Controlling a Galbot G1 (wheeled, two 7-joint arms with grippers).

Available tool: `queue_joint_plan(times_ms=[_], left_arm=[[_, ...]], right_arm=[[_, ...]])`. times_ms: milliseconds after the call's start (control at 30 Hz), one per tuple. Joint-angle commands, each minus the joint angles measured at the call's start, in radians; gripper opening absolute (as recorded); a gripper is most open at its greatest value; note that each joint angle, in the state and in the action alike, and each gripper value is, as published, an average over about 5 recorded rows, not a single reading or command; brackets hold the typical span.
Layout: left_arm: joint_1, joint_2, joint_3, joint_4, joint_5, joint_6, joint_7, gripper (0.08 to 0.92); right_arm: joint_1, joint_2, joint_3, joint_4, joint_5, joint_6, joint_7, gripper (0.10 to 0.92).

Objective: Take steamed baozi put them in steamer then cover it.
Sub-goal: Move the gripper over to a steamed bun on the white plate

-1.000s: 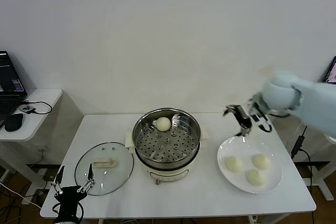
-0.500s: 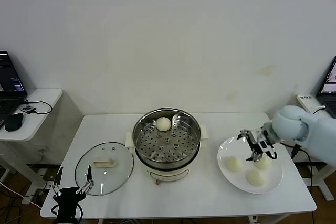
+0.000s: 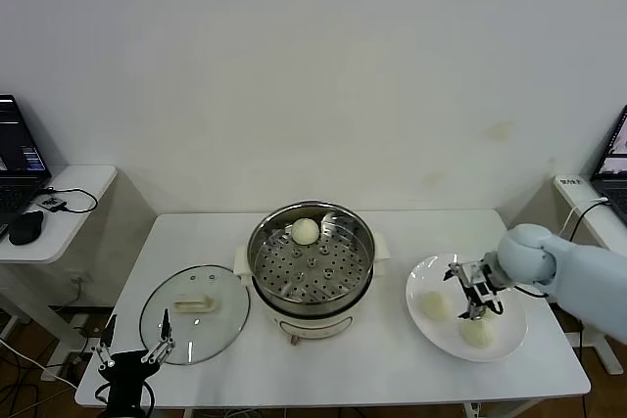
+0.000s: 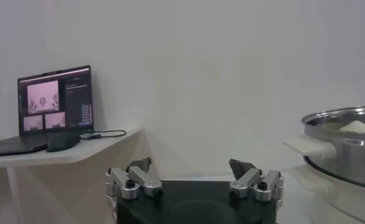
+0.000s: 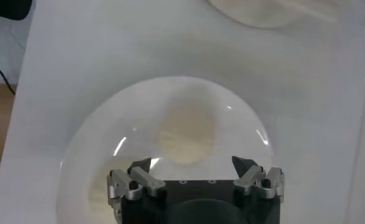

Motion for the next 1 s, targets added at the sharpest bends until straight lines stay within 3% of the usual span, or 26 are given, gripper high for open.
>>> queue_joint_plan(times_ms=[33, 533, 733, 1000], left_arm=[[0.000, 0.003, -0.003, 0.001, 0.000, 0.000, 0.000, 0.823], [-0.007, 0.004, -0.011, 0.006, -0.001, 0.001, 0.001, 0.823], [-0.010, 0.002, -0.010, 0.009, -0.001, 0.001, 0.001, 0.823], [-0.010, 0.006, -0.009, 0.003, -0.002, 0.001, 0.001, 0.823]], right_arm=[[-0.114, 0.087, 0.079, -0.098, -0.024, 0.001, 0.011, 0.811], [-0.097, 0.149, 0.071, -0.135, -0.023, -0.018, 0.006, 0.717], [-0.076, 0.137, 0.063, -0.126, -0.019, -0.018, -0.012, 0.617], [0.059, 0.068, 0.036, -0.057, 0.037, -0.025, -0.048, 0.595]])
